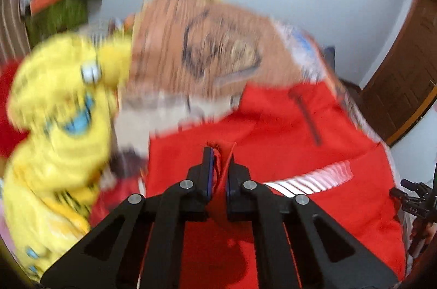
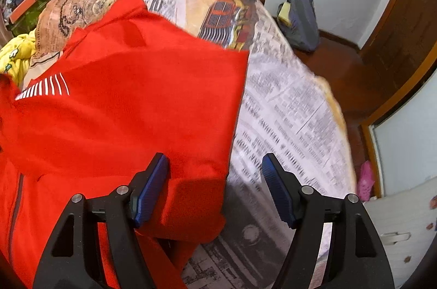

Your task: Fold large clothes

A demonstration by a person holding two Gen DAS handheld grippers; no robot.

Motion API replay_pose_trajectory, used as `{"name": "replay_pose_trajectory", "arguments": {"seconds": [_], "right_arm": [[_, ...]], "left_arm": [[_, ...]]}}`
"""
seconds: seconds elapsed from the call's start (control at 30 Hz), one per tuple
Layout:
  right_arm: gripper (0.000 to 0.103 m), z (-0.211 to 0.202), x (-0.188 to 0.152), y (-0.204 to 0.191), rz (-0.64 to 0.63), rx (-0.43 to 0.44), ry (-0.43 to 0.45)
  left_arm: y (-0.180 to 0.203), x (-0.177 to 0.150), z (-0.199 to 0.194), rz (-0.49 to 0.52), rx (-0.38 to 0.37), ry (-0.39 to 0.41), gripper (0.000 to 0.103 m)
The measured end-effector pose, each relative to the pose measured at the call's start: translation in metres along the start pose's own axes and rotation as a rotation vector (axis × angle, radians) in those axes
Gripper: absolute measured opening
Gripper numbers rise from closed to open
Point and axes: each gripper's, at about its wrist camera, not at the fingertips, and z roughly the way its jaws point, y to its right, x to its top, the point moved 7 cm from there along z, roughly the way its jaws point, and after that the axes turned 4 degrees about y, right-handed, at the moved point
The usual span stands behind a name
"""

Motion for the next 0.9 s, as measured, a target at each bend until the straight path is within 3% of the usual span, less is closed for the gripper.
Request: {"name": "replay_pose_trajectory", "arguments": {"seconds": [0.13,0.2,0.43,0.63,0.67,0.7,0.77,0.9], "right_arm": [[0.068,-0.014,0.017,-0.003,0.017,0.021,0.053],[0.068,-0.013,0.019,-0.006,0.015,0.024,0.052],[0.068,0.02,-0.005,-0.02,-0.06,-0.001,-0.052],[0.068,0.018,-0.012,-0.016,-0.034,0.02,-0.055],[0.068,0.019,-0.013,-0.015,-0.027,0.025,-0.059],[0.068,0.019,-0.013,-0.015,-0.02,0.03,-0.062],[0.072,0.017,-0.017,-0.011,0.001,0.046,-0.074],[0.08,0.014,-0.028,-0.003,0.036,0.063,-0.109]], "left_arm": [[-0.002,0.025,-0.021,0.052,0.037,0.096,0.005],[-0.011,0.021,-0.015,0.059,0.049,0.081,0.005],[-0.052,-0.056,0.037,-0.001,0.097,-0.161,0.006],[-0.069,-0.115,0.056,0.007,0.115,-0.316,0.013],[-0.072,-0.121,0.057,0.016,0.131,-0.328,0.02],[-0.074,-0.125,0.057,0.022,0.145,-0.332,0.035],[-0.081,-0.13,0.05,0.038,0.206,-0.319,0.053],[-0.087,-0.135,0.036,0.061,0.209,-0.329,0.064]]}}
